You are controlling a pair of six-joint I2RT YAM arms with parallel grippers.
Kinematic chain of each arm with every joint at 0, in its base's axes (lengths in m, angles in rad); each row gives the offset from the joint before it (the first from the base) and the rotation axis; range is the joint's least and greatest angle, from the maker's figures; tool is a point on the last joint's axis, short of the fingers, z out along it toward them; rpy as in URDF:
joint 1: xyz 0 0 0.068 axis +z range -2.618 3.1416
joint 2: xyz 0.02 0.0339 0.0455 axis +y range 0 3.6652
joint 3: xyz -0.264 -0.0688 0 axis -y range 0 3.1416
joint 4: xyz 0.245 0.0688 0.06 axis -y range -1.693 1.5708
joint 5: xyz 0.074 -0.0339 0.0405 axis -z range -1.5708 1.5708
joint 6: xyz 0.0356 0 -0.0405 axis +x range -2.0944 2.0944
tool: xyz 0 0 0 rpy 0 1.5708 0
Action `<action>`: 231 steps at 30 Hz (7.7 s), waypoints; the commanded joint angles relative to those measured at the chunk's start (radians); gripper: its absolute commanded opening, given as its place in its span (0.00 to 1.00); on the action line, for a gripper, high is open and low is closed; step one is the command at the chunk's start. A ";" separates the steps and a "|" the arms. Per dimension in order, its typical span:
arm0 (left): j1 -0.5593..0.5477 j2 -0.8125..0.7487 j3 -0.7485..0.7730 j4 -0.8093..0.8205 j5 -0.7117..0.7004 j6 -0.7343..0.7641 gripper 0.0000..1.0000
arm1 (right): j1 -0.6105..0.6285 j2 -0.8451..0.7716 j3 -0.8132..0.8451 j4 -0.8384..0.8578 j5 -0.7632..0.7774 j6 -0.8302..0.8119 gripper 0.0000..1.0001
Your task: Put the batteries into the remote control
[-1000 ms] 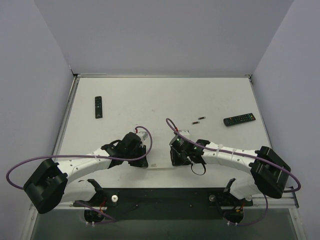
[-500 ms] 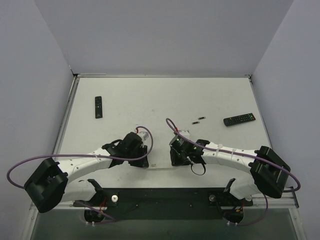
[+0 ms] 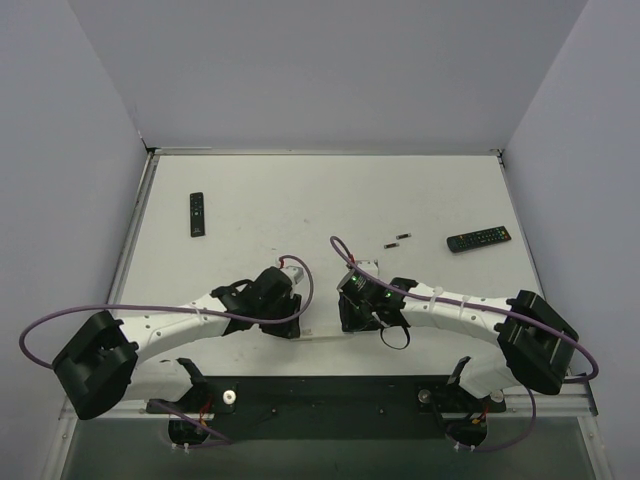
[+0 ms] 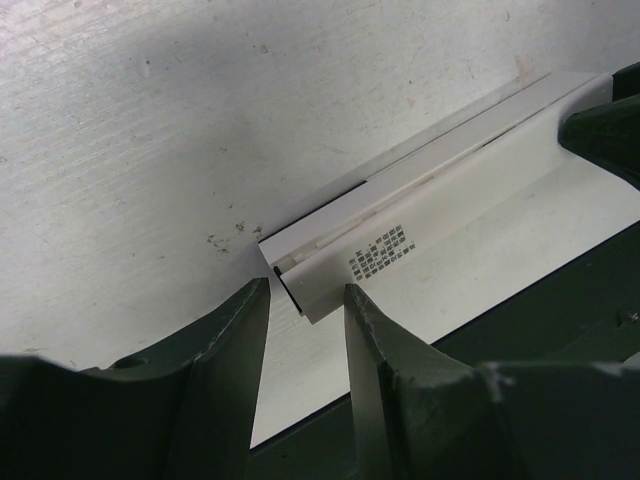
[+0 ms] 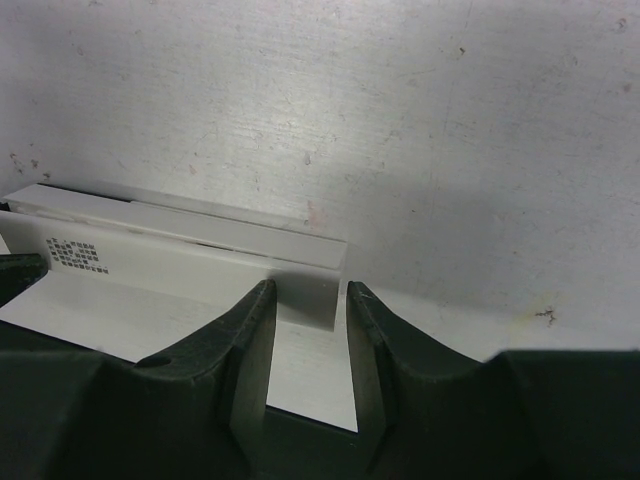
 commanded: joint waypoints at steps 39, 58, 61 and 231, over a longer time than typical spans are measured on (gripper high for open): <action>-0.009 0.044 0.022 0.026 -0.002 -0.015 0.30 | 0.027 0.053 0.105 -0.088 -0.058 -0.038 0.22; -0.006 0.016 0.024 0.017 -0.020 -0.023 0.29 | 0.025 -0.056 0.042 -0.107 -0.018 -0.037 0.25; -0.006 0.021 0.024 0.016 -0.020 -0.023 0.30 | 0.024 -0.036 0.030 -0.107 -0.021 -0.031 0.25; 0.289 -0.983 0.030 -0.121 -0.688 0.247 0.97 | -0.583 -0.027 0.093 -0.292 0.073 -0.322 0.09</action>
